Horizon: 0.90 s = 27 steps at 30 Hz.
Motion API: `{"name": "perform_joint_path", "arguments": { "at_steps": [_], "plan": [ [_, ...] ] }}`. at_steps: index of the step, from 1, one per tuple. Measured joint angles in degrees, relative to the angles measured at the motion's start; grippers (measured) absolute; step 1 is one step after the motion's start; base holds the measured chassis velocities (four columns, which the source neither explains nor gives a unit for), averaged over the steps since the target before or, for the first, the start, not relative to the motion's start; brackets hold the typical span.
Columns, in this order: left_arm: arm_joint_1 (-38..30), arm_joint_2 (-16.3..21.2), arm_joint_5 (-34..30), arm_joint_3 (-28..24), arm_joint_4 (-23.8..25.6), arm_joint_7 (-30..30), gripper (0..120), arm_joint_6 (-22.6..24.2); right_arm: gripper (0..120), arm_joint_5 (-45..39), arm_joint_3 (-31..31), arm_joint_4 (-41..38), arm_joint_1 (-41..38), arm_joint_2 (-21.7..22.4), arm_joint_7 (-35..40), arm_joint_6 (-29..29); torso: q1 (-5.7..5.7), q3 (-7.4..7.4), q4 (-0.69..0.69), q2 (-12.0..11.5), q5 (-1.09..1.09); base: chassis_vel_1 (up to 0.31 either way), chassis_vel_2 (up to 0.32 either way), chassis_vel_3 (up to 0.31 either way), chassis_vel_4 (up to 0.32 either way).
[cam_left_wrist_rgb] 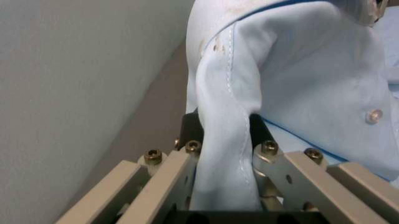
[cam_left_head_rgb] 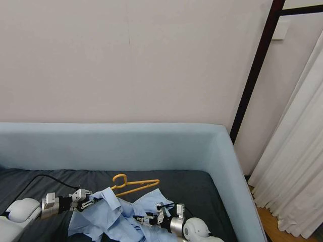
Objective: Pick up the clothes from the sofa and hang them on the clothes hanger.
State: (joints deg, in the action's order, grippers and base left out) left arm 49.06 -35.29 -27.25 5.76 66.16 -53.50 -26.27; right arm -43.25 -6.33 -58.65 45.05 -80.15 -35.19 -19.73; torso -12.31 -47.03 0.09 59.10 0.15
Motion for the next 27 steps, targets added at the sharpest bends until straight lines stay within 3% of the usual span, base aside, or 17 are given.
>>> {"name": "perform_joint_path", "arguments": {
  "at_steps": [2, 11, 19, 27],
  "plan": [
    [0.00, 0.04, 0.00, 0.02, -0.02, 0.01, 6, -0.04, 66, 0.18, 0.00, 0.10, -0.04, -0.02, -0.08, 0.00, 0.00, 0.00, 0.00, 0.00, 0.00, 0.000, 0.000, 0.000, 0.000],
    [-0.09, -0.04, 0.00, -0.08, -0.37, 0.27, 6, -0.36, 27, 2.88, 0.13, 1.27, -0.36, -0.62, -2.40, 0.68, 0.00, 0.00, 0.00, 0.00, 0.00, 0.000, 0.000, 0.000, 0.000],
    [-0.19, -0.31, 0.02, -0.22, -0.56, 0.30, 6, -0.50, 0, 5.66, 0.35, 1.57, -0.34, -0.07, -2.94, 2.49, 0.00, 0.00, 0.00, 0.00, 0.00, 0.000, 0.000, 0.000, 0.000],
    [-0.23, -0.41, 0.06, -0.28, -0.56, 0.41, 6, -0.58, 0, 5.54, 0.64, 1.20, -0.35, 0.53, -2.36, 4.58, 0.00, 0.00, 0.00, 0.00, 0.00, 0.000, 0.000, 0.000, 0.000]
  ]
}}
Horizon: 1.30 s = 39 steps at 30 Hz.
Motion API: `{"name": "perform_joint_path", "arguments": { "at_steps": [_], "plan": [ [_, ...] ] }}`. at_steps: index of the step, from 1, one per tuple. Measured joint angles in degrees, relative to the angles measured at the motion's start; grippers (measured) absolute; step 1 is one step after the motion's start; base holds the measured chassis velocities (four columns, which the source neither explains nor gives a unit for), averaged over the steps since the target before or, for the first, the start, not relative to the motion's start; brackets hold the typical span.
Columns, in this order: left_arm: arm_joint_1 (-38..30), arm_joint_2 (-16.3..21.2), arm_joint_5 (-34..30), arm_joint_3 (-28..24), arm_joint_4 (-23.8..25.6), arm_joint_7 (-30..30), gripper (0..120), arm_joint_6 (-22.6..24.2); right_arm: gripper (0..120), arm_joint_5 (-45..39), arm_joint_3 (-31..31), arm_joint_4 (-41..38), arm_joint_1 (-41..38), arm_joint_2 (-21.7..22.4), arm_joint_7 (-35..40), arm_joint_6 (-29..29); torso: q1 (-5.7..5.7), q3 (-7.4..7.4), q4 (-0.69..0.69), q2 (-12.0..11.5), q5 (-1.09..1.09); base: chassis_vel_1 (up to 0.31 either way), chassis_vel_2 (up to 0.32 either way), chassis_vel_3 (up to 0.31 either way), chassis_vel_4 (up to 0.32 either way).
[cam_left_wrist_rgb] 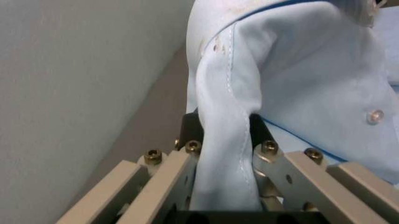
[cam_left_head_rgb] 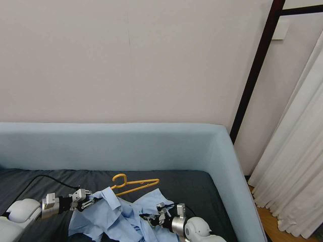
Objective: Pick up the clothes from the sofa and hang them on the clothes hanger.
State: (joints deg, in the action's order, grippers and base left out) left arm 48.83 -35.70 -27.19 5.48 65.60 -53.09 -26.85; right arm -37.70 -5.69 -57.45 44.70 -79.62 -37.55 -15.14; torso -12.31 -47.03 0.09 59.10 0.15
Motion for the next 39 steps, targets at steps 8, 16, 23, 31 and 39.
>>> {"name": "perform_joint_path", "arguments": {
  "at_steps": [8, 16, 23, 31, 39],
  "plan": [
    [-0.05, -0.42, 0.09, -0.11, -0.06, 0.05, 6, -0.02, 0, -1.40, 0.23, -1.13, 0.07, 1.52, -0.21, 0.63, 0.00, 0.00, 0.01, 0.00, 0.00, 0.000, 0.000, 0.000, 0.000],
    [-0.08, -0.37, 0.17, -0.18, -0.07, 0.06, 6, -0.02, 0, -0.97, 0.50, -0.96, 0.67, 0.85, -0.26, 0.63, 0.00, 0.00, 0.00, 0.01, 0.00, 0.000, 0.000, 0.000, 0.000],
    [0.11, 0.12, 0.16, 0.02, 0.06, 0.06, 6, -0.09, 8, -1.03, 0.74, -0.89, 0.76, 0.88, -0.25, 0.65, 0.00, 0.00, 0.00, 0.01, 0.00, 0.000, 0.000, 0.000, 0.000],
    [0.18, -0.14, 0.28, 0.04, 0.17, 0.06, 6, -0.19, 32, -1.09, 0.97, -0.89, 0.89, 1.13, -0.25, 0.51, 0.00, 0.00, 0.00, 0.00, 0.00, 0.000, 0.000, 0.000, 0.000],
    [0.24, -0.01, 0.37, 0.04, 0.44, 0.04, 6, -0.21, 15, -1.80, 1.13, -0.90, 0.88, 1.20, -0.33, 0.35, 0.00, 0.00, 0.00, 0.01, 0.00, 0.000, 0.000, 0.000, 0.000]
  ]
}}
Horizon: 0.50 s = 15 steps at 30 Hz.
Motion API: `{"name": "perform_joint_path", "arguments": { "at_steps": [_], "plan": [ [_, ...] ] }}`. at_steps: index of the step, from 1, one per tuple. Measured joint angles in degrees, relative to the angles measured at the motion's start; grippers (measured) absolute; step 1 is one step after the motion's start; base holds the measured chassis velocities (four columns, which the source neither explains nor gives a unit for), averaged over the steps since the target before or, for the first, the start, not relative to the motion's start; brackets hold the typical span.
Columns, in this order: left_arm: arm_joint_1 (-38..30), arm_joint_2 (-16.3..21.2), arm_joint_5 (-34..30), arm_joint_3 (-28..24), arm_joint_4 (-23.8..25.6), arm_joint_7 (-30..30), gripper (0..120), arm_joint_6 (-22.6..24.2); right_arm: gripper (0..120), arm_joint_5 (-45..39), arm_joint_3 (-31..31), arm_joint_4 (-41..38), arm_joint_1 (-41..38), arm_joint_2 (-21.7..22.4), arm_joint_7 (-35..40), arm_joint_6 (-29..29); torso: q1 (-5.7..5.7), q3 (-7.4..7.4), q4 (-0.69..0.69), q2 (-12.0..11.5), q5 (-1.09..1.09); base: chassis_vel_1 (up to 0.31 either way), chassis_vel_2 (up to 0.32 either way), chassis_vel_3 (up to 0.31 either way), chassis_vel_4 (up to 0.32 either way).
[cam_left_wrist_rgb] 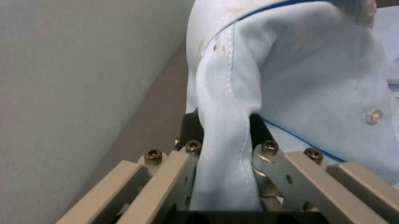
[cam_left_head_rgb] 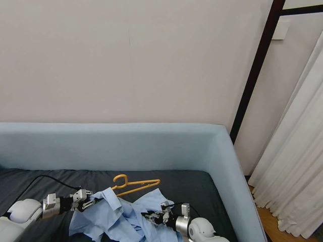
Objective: Pick up the clothes from the sofa and hang them on the clothes hanger.
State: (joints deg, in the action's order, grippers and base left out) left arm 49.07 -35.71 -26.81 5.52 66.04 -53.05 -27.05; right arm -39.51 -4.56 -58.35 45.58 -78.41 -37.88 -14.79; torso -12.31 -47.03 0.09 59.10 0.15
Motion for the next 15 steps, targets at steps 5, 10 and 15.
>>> {"name": "perform_joint_path", "arguments": {
  "at_steps": [5, 10, 15],
  "plan": [
    [0.08, 0.18, 0.03, 0.06, 0.11, 0.00, 6, -0.07, 0, -0.51, 0.02, 0.04, -0.27, 0.07, 0.00, -0.08, 0.00, 0.00, 0.00, 0.00, 0.00, 0.000, 0.000, 0.000, 0.000],
    [0.08, 0.16, 0.04, 0.08, 0.11, 0.00, 6, -0.14, 0, 0.27, -0.03, 0.04, -0.27, 0.25, 0.23, 0.15, 0.00, 0.00, 0.00, 0.00, 0.00, 0.000, 0.000, 0.000, 0.000],
    [0.26, -0.17, -2.83, 0.38, 0.32, -0.03, 6, -0.90, 0, -1.25, 0.53, -3.85, 0.49, 2.78, 4.10, 2.73, 0.00, 0.00, -0.01, 0.00, 0.00, 0.000, 0.000, 0.000, 0.000]
  ]
}}
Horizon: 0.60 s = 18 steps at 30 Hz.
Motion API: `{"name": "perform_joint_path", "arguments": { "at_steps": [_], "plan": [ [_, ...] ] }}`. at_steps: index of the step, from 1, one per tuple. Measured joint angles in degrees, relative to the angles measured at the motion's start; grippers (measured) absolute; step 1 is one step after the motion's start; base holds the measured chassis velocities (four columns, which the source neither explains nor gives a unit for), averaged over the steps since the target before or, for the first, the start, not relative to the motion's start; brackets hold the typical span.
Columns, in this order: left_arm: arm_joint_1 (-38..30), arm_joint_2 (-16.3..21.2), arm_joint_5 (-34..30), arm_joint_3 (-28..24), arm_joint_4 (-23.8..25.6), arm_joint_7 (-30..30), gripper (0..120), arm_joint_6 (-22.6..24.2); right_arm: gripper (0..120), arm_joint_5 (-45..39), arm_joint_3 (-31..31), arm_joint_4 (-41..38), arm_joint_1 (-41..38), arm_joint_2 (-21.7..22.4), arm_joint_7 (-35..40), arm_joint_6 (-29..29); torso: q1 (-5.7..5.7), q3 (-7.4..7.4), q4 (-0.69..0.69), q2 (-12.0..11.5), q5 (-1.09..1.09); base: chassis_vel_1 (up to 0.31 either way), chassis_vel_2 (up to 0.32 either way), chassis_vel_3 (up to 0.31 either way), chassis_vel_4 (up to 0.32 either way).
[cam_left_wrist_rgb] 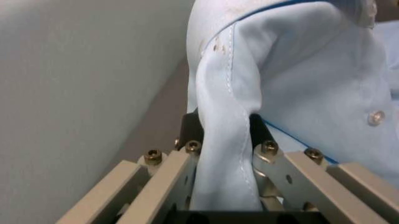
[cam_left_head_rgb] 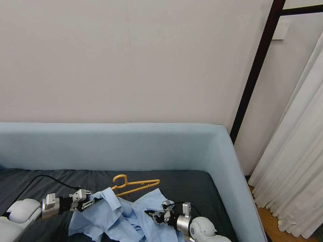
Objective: Pick up the clothes from the sofa and hang them on the clothes hanger.
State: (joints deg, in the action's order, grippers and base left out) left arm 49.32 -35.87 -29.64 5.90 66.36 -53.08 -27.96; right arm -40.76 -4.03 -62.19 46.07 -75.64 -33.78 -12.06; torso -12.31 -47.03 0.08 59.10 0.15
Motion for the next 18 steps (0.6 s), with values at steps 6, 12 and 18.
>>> {"name": "perform_joint_path", "arguments": {
  "at_steps": [6, 12, 18],
  "plan": [
    [0.05, 0.88, -3.89, -0.03, 1.23, -2.10, 6, -0.11, 0, -1.63, 0.80, -7.24, 1.01, 5.62, 6.15, 1.75, 0.00, 0.00, 0.02, 0.00, 0.00, 0.000, 0.000, 0.000, 0.000],
    [-0.22, 2.74, -5.31, -0.83, 3.56, -7.36, 6, 0.51, 0, -1.71, 1.11, -11.20, 0.58, 9.23, 13.33, 3.75, 0.00, 0.00, 0.02, 0.00, 0.01, 0.000, 0.000, 0.000, 0.000],
    [-0.98, 4.12, -5.22, -1.23, 4.67, -10.45, 6, 2.10, 0, -1.96, 0.97, -12.92, -0.59, 9.68, 17.19, 4.50, 0.00, 0.00, -0.01, 0.00, 0.01, 0.000, 0.000, 0.000, 0.000]
  ]
}}
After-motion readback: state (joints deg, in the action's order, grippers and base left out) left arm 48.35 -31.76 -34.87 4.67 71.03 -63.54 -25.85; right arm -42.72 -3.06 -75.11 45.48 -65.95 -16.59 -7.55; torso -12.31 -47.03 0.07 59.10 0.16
